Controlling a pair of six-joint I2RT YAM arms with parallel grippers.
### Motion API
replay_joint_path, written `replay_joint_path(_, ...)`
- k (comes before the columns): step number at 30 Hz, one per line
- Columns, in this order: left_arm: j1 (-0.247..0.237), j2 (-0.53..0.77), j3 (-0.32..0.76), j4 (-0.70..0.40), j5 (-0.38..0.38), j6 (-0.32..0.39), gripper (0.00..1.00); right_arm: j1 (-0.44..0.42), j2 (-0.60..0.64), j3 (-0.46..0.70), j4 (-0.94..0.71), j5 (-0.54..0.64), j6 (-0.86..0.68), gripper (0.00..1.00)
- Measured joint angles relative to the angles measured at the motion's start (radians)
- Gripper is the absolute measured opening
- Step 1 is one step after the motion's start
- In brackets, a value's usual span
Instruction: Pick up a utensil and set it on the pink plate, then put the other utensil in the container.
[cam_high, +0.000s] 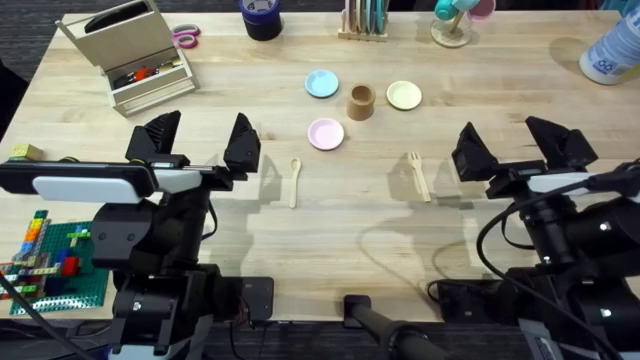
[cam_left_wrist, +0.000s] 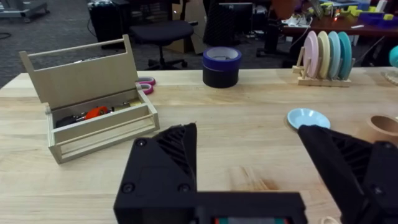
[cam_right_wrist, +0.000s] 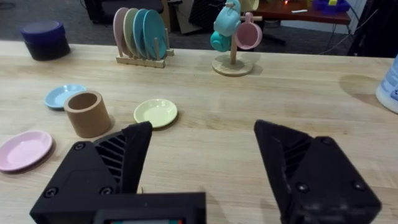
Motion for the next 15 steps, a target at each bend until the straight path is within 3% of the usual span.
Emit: replay_joint_path(15,0.000,0.000,0.000,0.000,0.000,0.000,0.994,0.000,0.000,0.001,-0.006,0.000,0.000,0.998)
